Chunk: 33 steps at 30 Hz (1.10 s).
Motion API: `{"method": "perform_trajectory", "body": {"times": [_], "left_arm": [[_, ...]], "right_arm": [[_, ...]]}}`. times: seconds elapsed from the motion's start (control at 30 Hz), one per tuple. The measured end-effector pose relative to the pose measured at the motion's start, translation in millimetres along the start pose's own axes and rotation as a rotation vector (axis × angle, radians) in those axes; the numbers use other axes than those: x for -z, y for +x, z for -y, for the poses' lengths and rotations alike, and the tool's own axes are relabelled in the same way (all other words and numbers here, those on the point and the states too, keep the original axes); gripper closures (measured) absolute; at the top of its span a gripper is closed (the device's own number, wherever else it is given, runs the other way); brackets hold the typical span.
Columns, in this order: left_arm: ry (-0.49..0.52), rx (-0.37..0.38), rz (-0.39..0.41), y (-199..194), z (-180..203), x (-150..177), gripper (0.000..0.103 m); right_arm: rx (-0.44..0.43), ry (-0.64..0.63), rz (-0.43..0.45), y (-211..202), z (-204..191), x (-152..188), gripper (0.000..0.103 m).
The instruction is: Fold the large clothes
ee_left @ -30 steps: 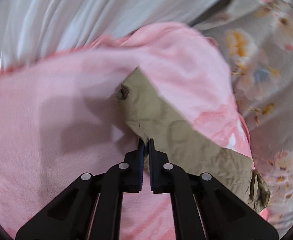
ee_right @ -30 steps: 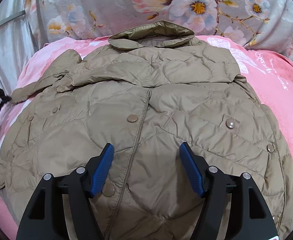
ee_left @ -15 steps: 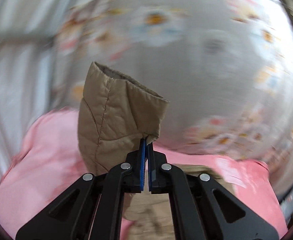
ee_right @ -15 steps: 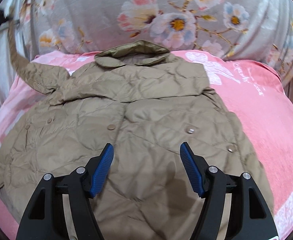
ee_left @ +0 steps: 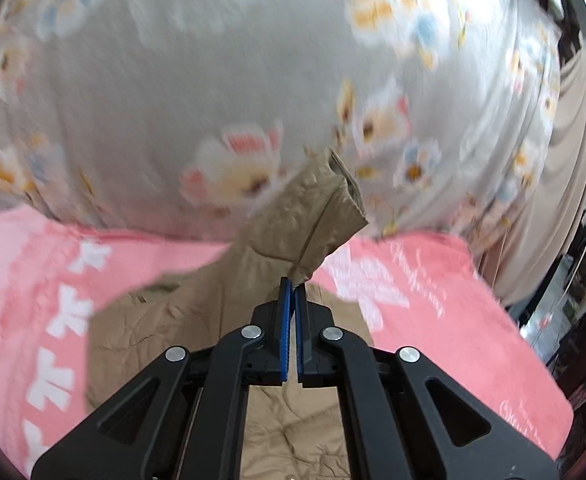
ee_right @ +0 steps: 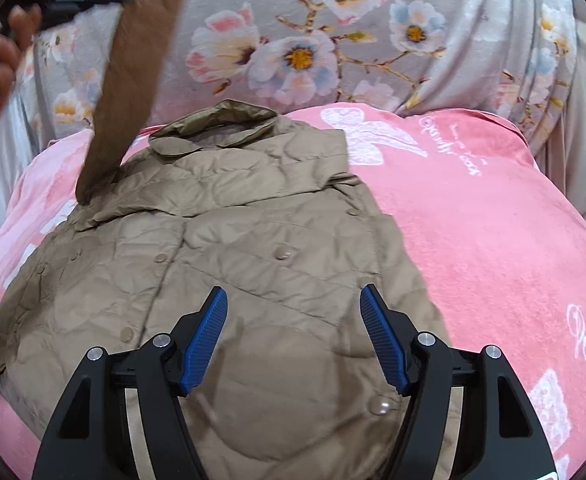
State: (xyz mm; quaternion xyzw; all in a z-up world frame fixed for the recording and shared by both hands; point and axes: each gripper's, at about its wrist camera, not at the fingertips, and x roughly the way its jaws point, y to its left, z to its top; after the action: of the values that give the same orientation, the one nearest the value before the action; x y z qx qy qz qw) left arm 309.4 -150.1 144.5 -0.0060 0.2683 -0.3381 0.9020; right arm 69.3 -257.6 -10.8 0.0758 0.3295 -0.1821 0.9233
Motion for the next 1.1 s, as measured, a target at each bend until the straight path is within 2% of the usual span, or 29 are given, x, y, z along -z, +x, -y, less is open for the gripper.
{"method": "perform_trajectory", "body": {"times": [0.13,0.3,0.4,0.43,0.47,0.5,0.53,0.6,0.7,0.77,0.83,0.9,1.0,1.1], "left_arm": [[-0.017,-0.009,-0.119,50,10,37,0.102],[-0.045,-0.025,-0.241,90,8,78,0.100],[-0.074,0.002,-0.302,108,9,100,0.099],[-0.084,0.015,-0.314,111,8,106,0.092],[-0.103,0.030,-0.329,114,6,112,0.070],[-0.120,0.040,-0.340,117,4,118,0.052],[-0.161,0.040,-0.346,118,0,124,0.028],[-0.210,0.067,-0.325,113,-5,130,0.027],[-0.275,0.168,-0.322,94,-17,131,0.021],[-0.318,0.245,-0.259,63,-32,126,0.012],[-0.343,0.278,-0.215,38,-50,119,0.009],[-0.376,0.238,-0.173,12,-82,114,0.009],[-0.476,0.133,-0.148,-8,-144,115,0.009],[-0.660,0.059,-0.156,-11,-211,129,0.015]], "right_arm": [[0.009,0.017,-0.007,1,11,4,0.036],[0.013,0.027,-0.013,3,18,8,0.036],[0.013,0.032,-0.017,5,20,9,0.036],[0.013,0.033,-0.018,5,20,10,0.036],[0.012,0.034,-0.020,6,20,10,0.036],[0.011,0.035,-0.021,6,21,10,0.036],[0.009,0.036,-0.023,7,21,10,0.036],[0.000,0.040,-0.031,9,20,9,0.036],[-0.031,0.054,-0.040,11,19,3,0.036],[-0.066,0.069,-0.041,12,20,-7,0.036],[-0.103,0.082,-0.054,17,20,-19,0.035],[-0.146,0.114,-0.074,30,22,-33,0.033],[-0.214,0.196,-0.126,63,30,-54,0.033],[-0.279,0.294,-0.198,105,36,-72,0.033]]}}
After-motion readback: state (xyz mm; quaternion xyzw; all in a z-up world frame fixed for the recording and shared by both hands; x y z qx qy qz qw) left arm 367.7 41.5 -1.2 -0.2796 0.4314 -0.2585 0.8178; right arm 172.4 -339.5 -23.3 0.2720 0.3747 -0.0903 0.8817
